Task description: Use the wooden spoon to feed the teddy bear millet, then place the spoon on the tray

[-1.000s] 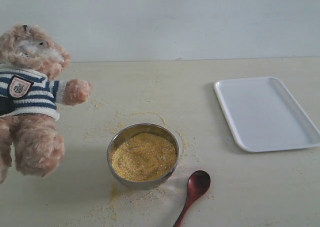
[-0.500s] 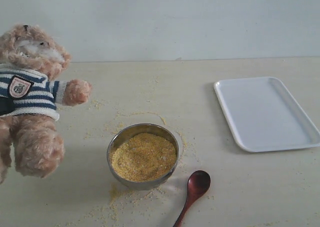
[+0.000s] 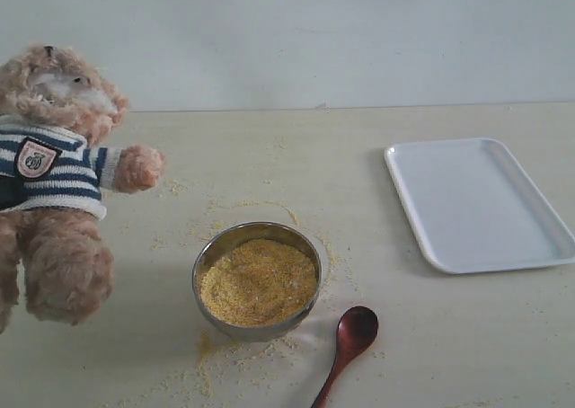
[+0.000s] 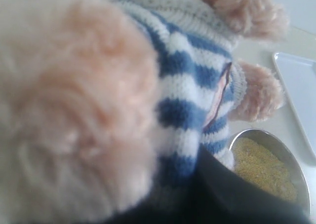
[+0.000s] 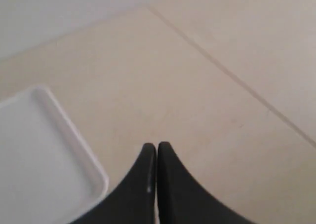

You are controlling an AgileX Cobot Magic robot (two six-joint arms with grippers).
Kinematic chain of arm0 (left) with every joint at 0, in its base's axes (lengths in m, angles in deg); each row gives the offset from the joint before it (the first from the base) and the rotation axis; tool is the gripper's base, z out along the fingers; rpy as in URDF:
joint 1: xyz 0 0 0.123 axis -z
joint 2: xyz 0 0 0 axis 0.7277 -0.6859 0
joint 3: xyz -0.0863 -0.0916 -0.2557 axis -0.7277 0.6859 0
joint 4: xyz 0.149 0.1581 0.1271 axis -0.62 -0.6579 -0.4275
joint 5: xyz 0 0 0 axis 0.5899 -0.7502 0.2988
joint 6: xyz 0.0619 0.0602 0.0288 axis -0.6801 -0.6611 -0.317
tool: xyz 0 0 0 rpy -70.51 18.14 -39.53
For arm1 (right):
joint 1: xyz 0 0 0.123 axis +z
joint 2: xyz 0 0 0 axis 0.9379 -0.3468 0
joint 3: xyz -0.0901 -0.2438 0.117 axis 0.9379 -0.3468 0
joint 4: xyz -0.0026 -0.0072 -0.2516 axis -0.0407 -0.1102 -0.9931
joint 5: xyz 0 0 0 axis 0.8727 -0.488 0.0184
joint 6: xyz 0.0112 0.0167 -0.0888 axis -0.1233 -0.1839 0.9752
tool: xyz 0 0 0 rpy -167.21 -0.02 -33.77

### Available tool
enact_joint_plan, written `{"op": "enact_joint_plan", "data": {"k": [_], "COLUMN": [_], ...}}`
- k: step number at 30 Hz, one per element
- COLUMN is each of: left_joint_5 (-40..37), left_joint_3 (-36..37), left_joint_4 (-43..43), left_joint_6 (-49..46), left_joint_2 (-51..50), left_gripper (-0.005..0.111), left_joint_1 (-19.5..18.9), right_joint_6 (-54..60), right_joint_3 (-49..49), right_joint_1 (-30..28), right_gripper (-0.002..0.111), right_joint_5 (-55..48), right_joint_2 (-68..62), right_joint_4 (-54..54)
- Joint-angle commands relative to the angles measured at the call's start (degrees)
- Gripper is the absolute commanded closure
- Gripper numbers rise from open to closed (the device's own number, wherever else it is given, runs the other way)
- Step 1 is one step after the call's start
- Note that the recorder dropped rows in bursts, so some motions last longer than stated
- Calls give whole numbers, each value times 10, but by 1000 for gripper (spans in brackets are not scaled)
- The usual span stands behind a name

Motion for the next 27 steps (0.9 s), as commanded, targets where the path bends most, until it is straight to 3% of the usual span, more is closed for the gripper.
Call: {"op": "enact_joint_plan", "data": {"k": [1,4,6,11,15,18,27], "left_joint_5": [-1,3,3,3,1,1,5], "left_joint_3": [1,1,1,1,1,1,1], "left_joint_4": [8,8,8,8,8,8,17], "left_joint_6": [-5,-5,-8,-16,-16,-16,-16], "left_joint_2": [6,6,6,6,6,6,6], "left_gripper": [102,102,102,102,102,102,102], "left_joint_1": [-1,-1,-1,-1,-1,-1,-1], "right_joint_6": [322,552,618,525,384,314,304], "right_joint_3": [2,2,2,2,2,2,3], "right_joint_1": [65,150,237,455,615,623,623], "right_gripper": [108,108,108,108,108,108,108], "right_joint_5": [-7,-17,-38,-8,162,172,193], "right_joint_2": [-31,-34,-41,-109,-248,-318,-387], "right_joint_4": [253,432,501,500,467,455,455]}}
